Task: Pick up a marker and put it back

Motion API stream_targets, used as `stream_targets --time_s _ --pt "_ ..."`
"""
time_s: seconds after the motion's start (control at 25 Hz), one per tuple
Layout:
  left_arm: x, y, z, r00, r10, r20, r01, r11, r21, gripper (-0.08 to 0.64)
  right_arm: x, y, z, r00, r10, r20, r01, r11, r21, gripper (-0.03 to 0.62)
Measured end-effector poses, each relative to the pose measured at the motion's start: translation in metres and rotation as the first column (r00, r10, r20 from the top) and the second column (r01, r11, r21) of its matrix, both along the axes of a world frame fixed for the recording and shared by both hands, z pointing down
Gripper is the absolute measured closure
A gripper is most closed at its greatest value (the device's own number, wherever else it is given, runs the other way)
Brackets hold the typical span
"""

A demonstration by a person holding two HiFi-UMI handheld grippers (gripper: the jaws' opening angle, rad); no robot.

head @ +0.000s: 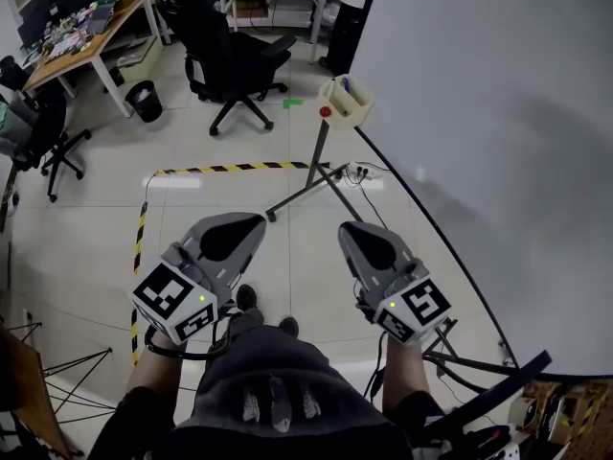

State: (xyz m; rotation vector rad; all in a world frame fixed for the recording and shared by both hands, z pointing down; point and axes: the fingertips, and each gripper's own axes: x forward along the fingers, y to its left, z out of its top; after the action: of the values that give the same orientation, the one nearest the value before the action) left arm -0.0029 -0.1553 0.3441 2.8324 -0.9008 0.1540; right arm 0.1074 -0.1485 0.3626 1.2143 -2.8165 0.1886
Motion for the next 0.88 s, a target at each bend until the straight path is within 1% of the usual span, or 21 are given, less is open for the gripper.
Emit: stream_targets --time_s 0.2,0.4,0.64,0.88 --pt "-0.008 -0.045 0.000 0.999 0.005 -0.047 -0.005 1.000 -0.003 0.554 -0.002 -0.040 -0.005 0.999 0.033 -0.035 -0.033 0.999 0.018 0.591" --pt "-0.008 -0.101 0.001 0.995 0.053 -0.089 -0.053 0.999 0.002 0.554 0.002 -0.085 -0.006 0.991 0.104 -0.083 -0.102 0.994 0.031 0.591" --pt "-0.016 -0.180 -0.002 0.985 0.129 -0.111 -0.130 0.991 -0.002 0.554 0.002 -0.150 -0.016 0.972 0.214 -0.101 -0.209 0.976 0.058 0.591" --pt "-0.014 -0.237 -0.006 0.968 0.216 -0.129 -0.216 0.976 0.014 0.554 0.000 -0.188 -0.020 0.944 0.307 -0.122 -0.300 0.951 0.076 0.591"
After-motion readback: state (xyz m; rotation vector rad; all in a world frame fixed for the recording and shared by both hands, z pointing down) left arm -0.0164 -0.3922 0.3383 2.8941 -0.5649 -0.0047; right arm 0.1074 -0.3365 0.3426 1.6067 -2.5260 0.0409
